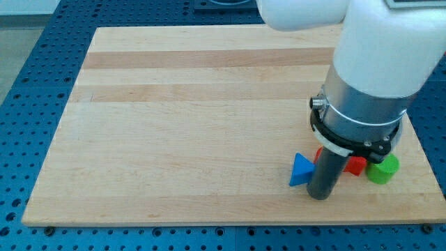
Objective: Move the blue triangle to the left side of the red circle
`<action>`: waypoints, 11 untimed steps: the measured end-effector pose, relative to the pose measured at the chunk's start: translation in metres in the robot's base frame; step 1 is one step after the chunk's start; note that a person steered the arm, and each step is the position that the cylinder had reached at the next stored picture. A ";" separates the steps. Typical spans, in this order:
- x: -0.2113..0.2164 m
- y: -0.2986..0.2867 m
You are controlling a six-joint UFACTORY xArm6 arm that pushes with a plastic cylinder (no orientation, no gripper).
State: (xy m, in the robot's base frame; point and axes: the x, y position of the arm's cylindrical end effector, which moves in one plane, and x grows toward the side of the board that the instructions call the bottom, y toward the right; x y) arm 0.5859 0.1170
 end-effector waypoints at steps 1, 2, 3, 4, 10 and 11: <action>0.000 -0.022; -0.001 -0.041; -0.029 -0.040; -0.030 -0.040; -0.044 -0.029; -0.054 -0.029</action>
